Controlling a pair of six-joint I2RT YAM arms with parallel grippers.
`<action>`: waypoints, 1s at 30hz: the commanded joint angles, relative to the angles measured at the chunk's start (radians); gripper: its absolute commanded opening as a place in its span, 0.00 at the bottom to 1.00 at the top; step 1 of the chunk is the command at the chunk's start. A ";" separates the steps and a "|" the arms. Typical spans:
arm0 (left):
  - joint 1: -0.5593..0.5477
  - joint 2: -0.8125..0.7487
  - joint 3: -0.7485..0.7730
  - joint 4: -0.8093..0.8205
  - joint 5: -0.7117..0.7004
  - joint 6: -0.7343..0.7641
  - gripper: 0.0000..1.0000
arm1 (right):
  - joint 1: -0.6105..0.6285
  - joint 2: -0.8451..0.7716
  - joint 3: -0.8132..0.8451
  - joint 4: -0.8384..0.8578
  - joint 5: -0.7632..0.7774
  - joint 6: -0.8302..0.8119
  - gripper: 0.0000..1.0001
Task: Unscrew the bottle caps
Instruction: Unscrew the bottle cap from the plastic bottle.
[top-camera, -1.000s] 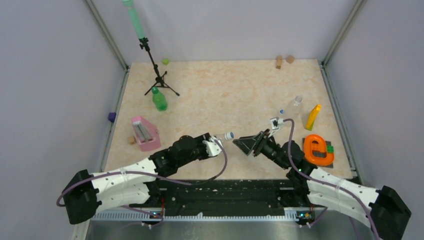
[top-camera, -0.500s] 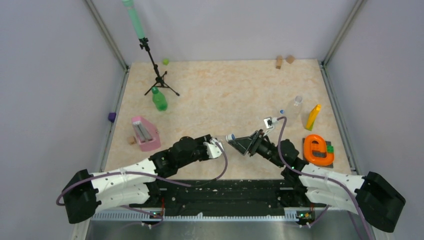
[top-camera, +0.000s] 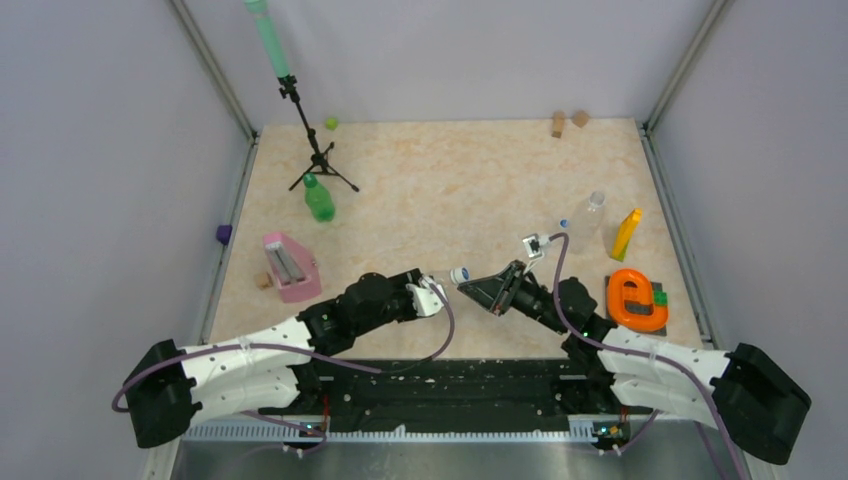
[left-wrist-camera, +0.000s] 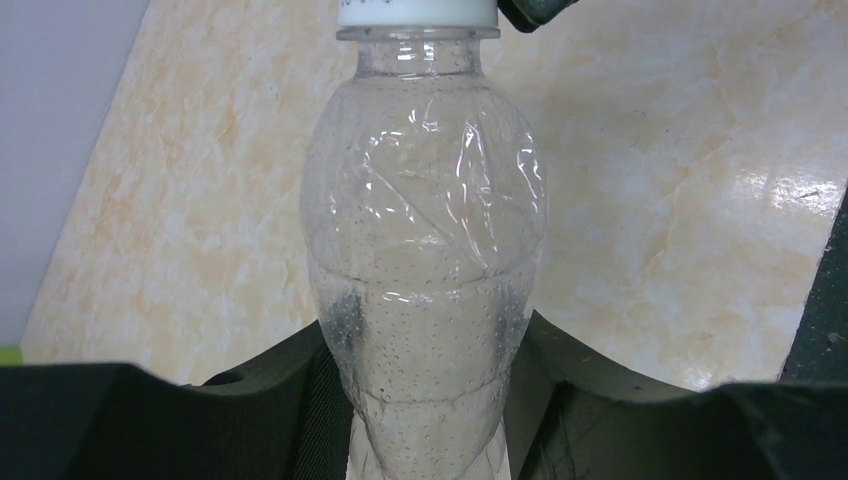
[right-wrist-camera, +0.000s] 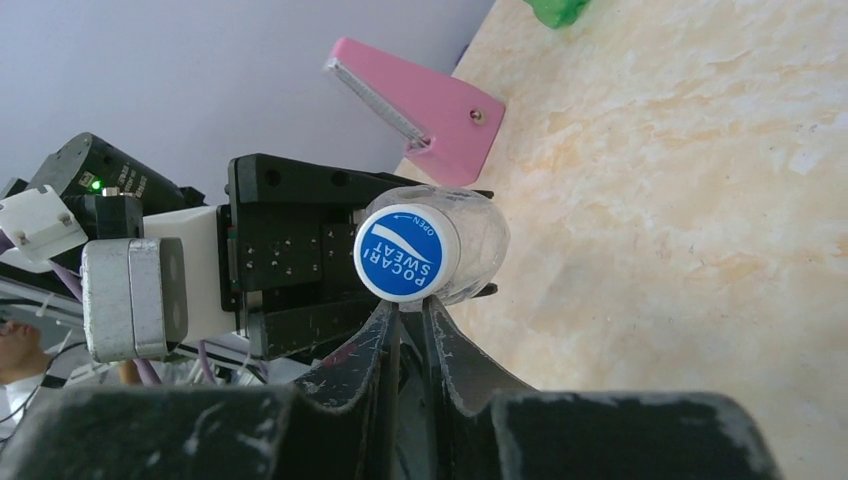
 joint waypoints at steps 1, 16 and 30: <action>-0.008 -0.016 0.001 0.060 0.051 0.000 0.00 | 0.001 -0.027 0.050 -0.031 0.018 -0.047 0.10; 0.048 0.047 0.100 -0.063 0.219 -0.171 0.00 | -0.001 -0.009 0.065 -0.084 -0.040 -0.114 0.01; 0.213 0.020 0.090 -0.071 0.554 -0.259 0.00 | 0.002 -0.079 0.016 -0.085 -0.003 -0.134 0.00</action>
